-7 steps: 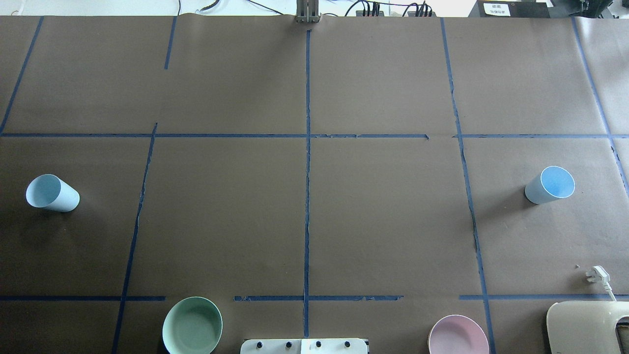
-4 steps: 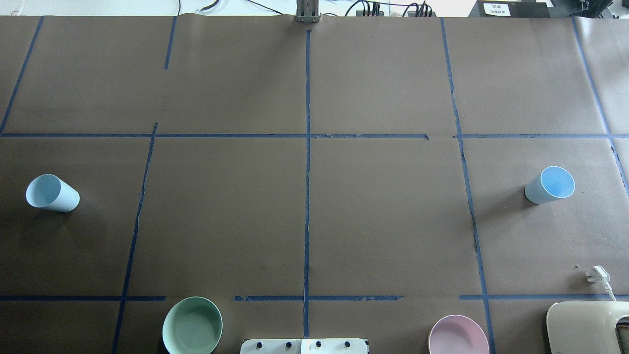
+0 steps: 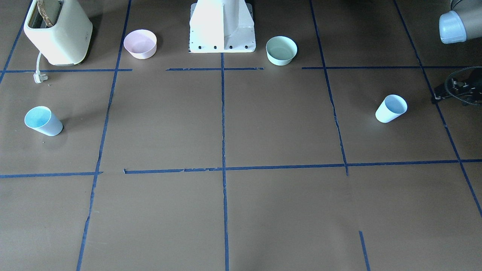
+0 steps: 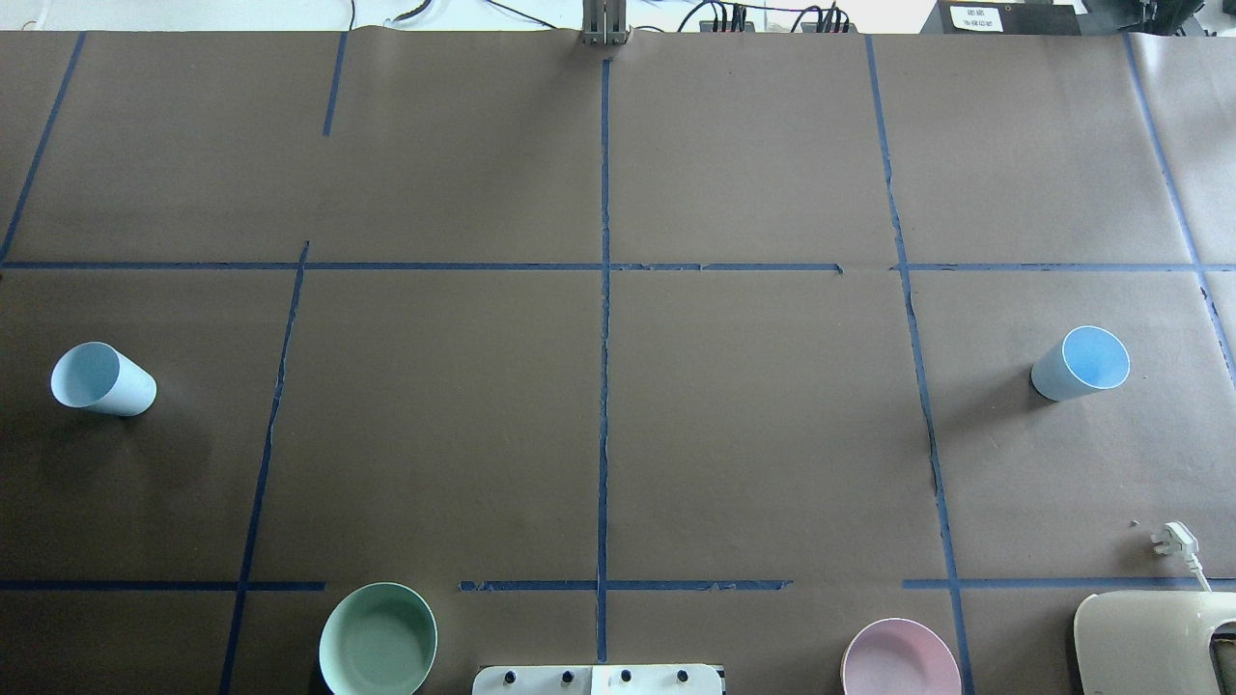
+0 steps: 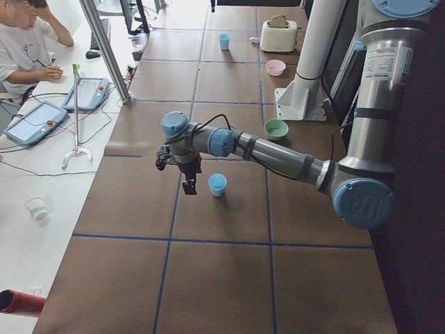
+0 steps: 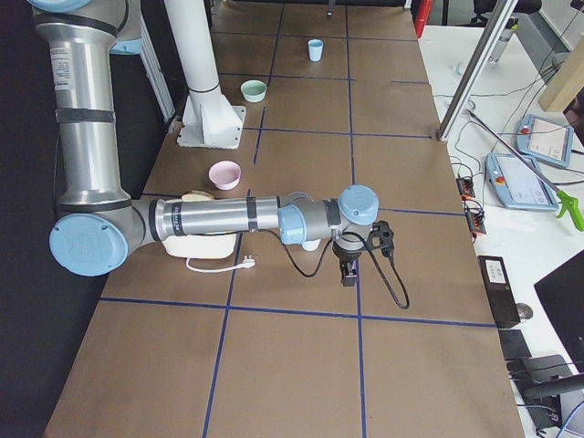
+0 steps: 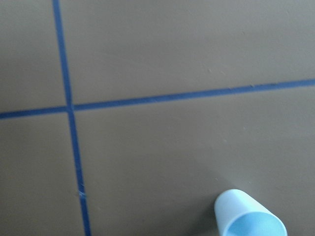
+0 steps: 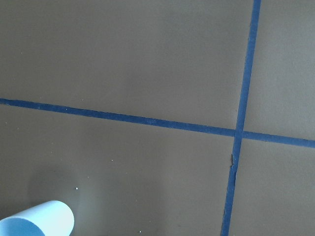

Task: Stack blue cups with both arms
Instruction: 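Lower the left gripper onto the light blue cup and grasp it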

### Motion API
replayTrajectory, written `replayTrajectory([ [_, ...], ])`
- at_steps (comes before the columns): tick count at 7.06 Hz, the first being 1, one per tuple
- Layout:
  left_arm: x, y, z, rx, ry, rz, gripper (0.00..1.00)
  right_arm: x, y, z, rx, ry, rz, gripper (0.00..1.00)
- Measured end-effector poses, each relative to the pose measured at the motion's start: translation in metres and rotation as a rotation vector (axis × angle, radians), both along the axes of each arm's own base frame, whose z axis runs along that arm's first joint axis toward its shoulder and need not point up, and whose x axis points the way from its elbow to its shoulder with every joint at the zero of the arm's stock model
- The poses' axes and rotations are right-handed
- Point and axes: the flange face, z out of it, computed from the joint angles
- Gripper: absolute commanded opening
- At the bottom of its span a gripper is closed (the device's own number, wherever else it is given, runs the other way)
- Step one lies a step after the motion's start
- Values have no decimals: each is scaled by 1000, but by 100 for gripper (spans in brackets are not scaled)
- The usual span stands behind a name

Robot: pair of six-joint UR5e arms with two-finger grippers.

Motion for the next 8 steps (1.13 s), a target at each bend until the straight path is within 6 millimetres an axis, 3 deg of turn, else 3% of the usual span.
replayTrajectory([
  [2, 32, 25, 12, -27, 20, -77, 100, -5, 0, 0, -1, 0, -9, 100],
  [4, 62, 33, 24, -32, 6, -95, 100, -10, 0, 1, -6, 1, -16, 100],
  [8, 77, 37, 40, -50, -4, -72, 100, -21, 1, 1, -8, 1, -36, 100],
])
